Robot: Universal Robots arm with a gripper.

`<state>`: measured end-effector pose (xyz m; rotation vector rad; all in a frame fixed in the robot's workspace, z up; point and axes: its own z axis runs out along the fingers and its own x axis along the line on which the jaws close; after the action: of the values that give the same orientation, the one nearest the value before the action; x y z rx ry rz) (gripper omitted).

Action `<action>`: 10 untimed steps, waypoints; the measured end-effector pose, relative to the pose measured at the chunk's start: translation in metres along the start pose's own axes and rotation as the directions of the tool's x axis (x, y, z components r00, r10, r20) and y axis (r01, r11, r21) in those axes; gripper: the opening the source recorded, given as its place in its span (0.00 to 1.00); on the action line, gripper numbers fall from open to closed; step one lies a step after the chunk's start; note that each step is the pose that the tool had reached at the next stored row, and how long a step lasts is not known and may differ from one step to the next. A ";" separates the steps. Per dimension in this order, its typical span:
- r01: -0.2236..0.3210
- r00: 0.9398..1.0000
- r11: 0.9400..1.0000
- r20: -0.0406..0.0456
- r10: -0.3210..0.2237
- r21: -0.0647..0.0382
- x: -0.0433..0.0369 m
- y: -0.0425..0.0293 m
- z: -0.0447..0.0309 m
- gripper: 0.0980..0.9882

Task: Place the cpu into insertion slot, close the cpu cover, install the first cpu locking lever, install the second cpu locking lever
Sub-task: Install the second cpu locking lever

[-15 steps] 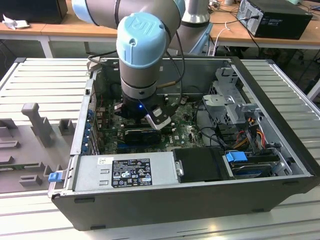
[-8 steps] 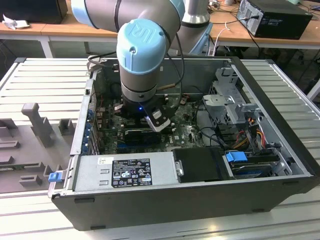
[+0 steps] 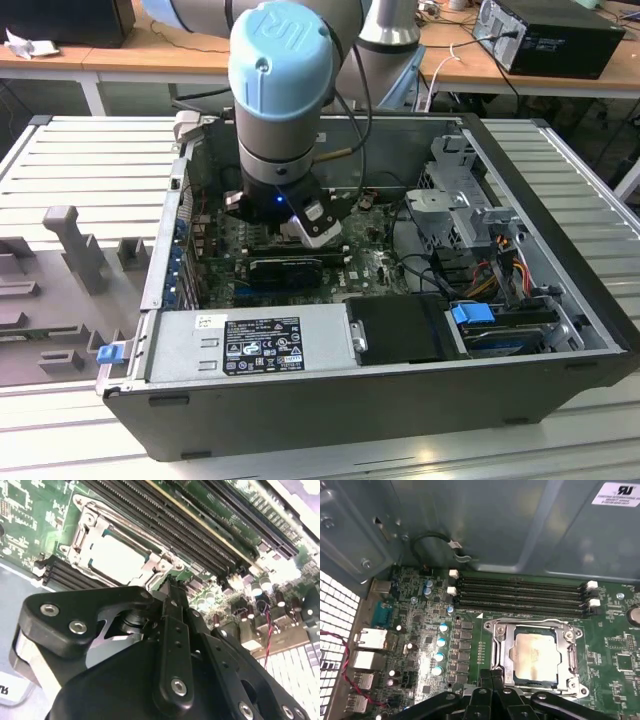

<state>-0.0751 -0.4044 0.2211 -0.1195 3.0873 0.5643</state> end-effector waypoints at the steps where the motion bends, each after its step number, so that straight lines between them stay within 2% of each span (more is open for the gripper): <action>1: 0.000 1.000 1.000 0.000 0.000 0.000 0.0000 0.0003 -0.0009 0.01; 8: 0.000 1.000 1.000 0.000 0.000 0.000 -0.0002 0.0042 -0.0113 0.01; 10: 0.000 1.000 1.000 0.000 0.000 0.000 -0.0003 0.0067 -0.0176 0.01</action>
<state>-0.0751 -0.4044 0.2400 -0.1194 3.0873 0.5643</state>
